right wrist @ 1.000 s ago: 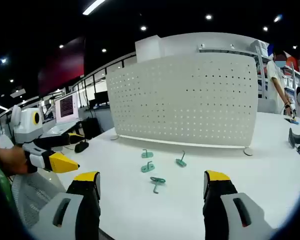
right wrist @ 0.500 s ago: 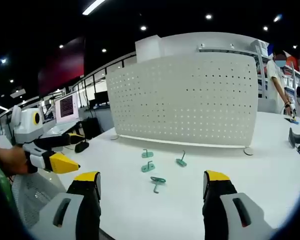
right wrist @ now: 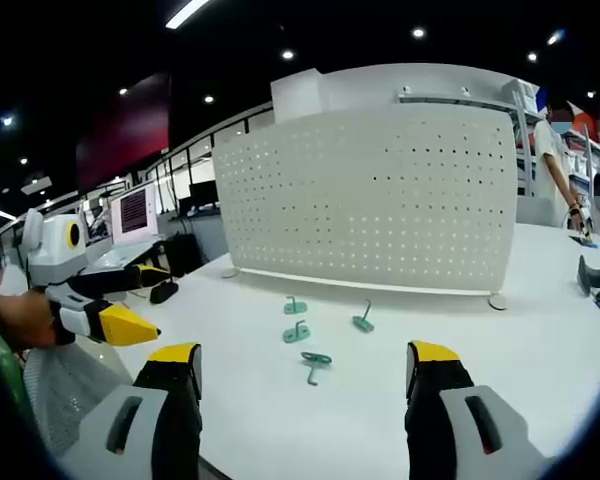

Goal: Insert the hook assembly into the mounting plate slot until the hook locks in place.

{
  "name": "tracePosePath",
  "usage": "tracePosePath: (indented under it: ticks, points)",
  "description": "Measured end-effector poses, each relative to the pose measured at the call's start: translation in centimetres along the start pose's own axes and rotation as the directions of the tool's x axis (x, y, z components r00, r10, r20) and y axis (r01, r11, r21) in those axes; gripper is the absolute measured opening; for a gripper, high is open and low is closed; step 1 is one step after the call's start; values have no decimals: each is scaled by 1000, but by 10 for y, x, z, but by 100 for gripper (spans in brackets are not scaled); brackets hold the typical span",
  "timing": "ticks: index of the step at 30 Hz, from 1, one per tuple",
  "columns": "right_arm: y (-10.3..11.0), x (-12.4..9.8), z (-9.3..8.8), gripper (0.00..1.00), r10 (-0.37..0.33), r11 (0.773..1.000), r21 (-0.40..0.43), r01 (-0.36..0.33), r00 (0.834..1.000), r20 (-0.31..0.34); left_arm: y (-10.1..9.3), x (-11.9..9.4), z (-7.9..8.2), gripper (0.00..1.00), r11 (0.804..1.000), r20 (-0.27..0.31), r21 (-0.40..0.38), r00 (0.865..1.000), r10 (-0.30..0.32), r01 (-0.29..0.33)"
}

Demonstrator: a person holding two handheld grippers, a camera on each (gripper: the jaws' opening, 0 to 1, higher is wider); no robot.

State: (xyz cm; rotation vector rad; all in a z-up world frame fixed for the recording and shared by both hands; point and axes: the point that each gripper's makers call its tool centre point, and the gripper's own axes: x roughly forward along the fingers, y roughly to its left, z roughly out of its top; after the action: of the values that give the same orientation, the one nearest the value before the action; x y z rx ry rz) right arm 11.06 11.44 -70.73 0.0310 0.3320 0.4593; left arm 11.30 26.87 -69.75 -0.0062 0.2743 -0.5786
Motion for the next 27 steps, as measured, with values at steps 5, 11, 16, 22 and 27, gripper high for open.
tracePosePath:
  ticks: [5, 11, 16, 22, 27]
  points:
    - [1, 0, 0, 86, 2, 1000, -1, -2, 1000, -3, -1, 0, 0, 98, 1000, -1, -1, 1000, -1, 1]
    - [2, 1, -2, 86, 7, 1000, -2, -7, 1000, -11, -2, 0, -1, 98, 1000, -3, 0, 1000, -4, 4]
    - [2, 1, -3, 86, 8, 1000, 0, -8, 1000, -13, -3, 1, -2, 98, 1000, -8, 1, 1000, -8, 8]
    - [3, 1, -3, 85, 12, 1000, 0, -12, 1000, -18, -3, 1, -2, 98, 1000, -9, -1, 1000, -11, 11]
    - [2, 1, -4, 83, 15, 1000, 6, -15, 1000, -21, -2, 1, -2, 98, 1000, -10, -3, 1000, -10, 10]
